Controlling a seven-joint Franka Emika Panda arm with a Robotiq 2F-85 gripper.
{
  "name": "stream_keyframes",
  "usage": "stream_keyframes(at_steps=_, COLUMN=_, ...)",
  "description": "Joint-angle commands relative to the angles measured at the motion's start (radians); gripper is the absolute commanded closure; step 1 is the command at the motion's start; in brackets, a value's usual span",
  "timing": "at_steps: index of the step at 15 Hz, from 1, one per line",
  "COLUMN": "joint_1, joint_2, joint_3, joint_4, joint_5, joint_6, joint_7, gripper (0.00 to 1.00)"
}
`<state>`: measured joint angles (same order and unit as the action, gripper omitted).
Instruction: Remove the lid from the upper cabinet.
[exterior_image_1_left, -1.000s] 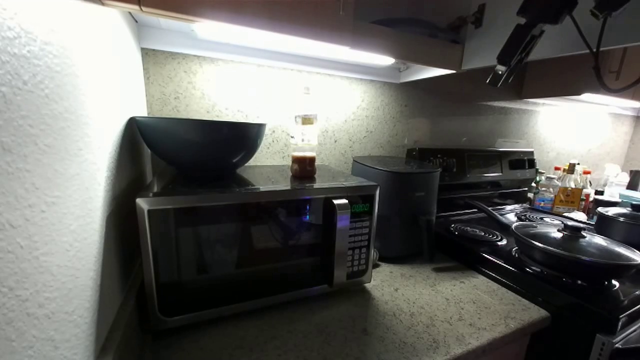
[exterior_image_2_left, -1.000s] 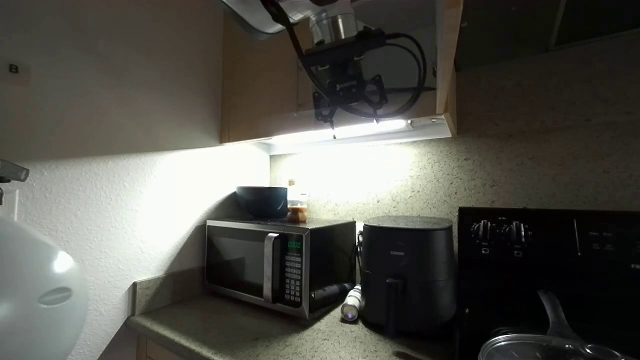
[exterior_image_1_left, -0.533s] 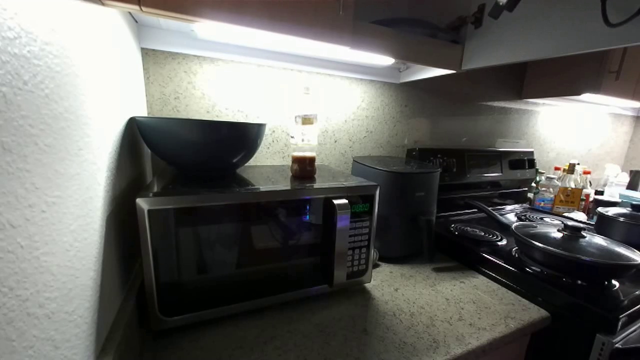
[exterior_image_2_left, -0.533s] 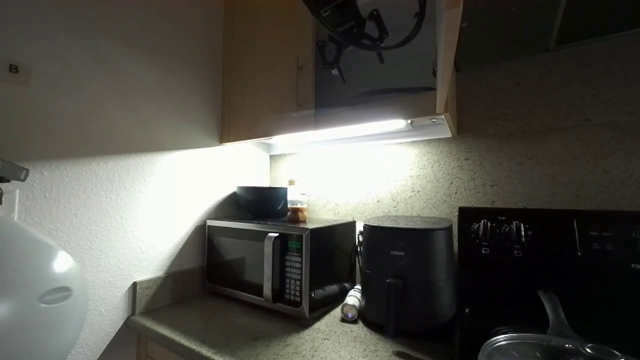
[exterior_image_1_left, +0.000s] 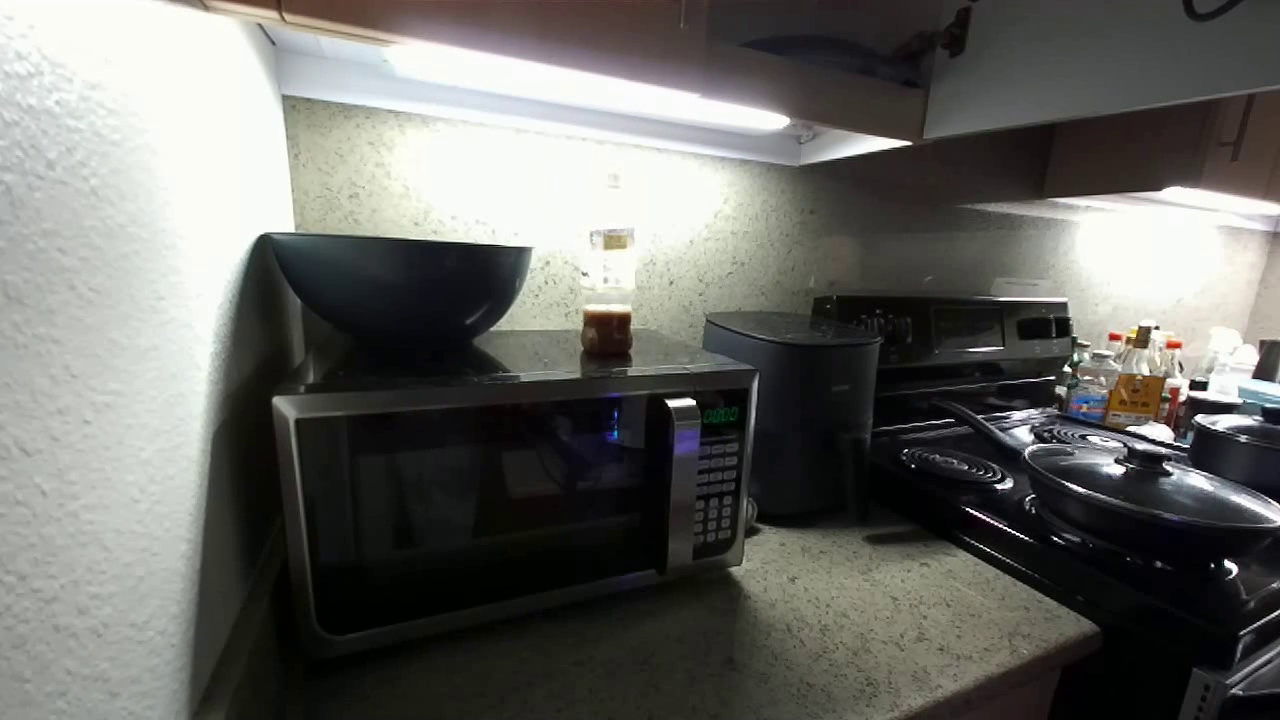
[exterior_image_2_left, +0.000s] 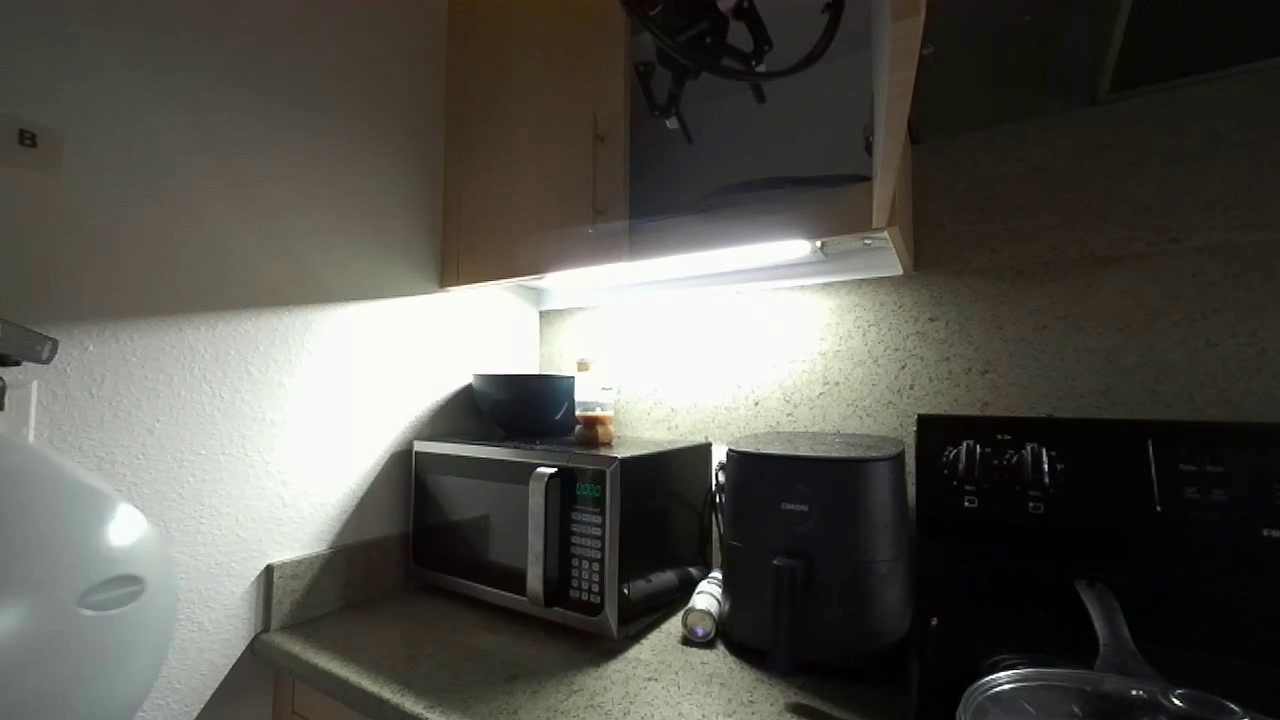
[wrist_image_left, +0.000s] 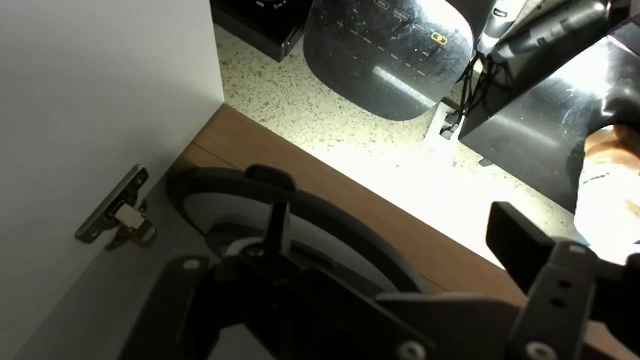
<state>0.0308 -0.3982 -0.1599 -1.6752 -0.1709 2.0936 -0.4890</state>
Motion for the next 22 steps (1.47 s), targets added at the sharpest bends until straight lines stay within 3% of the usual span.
stream_keyframes(at_steps=1, joint_1=-0.012, joint_2=0.043, joint_3=0.001, joint_4=0.027, joint_5=0.02, joint_6=0.087, joint_7=0.022, gripper=0.0)
stream_keyframes(at_steps=5, joint_1=-0.005, joint_2=0.129, joint_3=-0.014, joint_4=0.117, joint_5=0.051, joint_6=0.158, joint_7=-0.007, gripper=0.0)
stream_keyframes(at_steps=12, joint_1=-0.015, joint_2=0.321, joint_3=-0.006, joint_4=0.368, joint_5=0.163, joint_6=0.083, joint_7=-0.061, gripper=0.0)
stream_keyframes(at_steps=13, joint_1=0.0, joint_2=0.253, joint_3=-0.013, joint_4=0.272, joint_5=0.128, joint_6=0.127, joint_7=-0.017, gripper=0.0)
stream_keyframes(at_steps=17, joint_1=0.0, joint_2=0.273, joint_3=-0.014, joint_4=0.29, joint_5=0.129, joint_6=0.124, joint_7=-0.016, gripper=0.0)
stream_keyframes(at_steps=20, joint_1=-0.007, joint_2=0.251, joint_3=-0.004, joint_4=0.279, joint_5=0.038, joint_6=0.011, joint_7=0.018, gripper=0.0)
stream_keyframes(at_steps=22, joint_1=0.001, joint_2=0.241, joint_3=-0.011, joint_4=0.278, joint_5=0.078, joint_6=-0.084, joint_7=0.004, gripper=0.0)
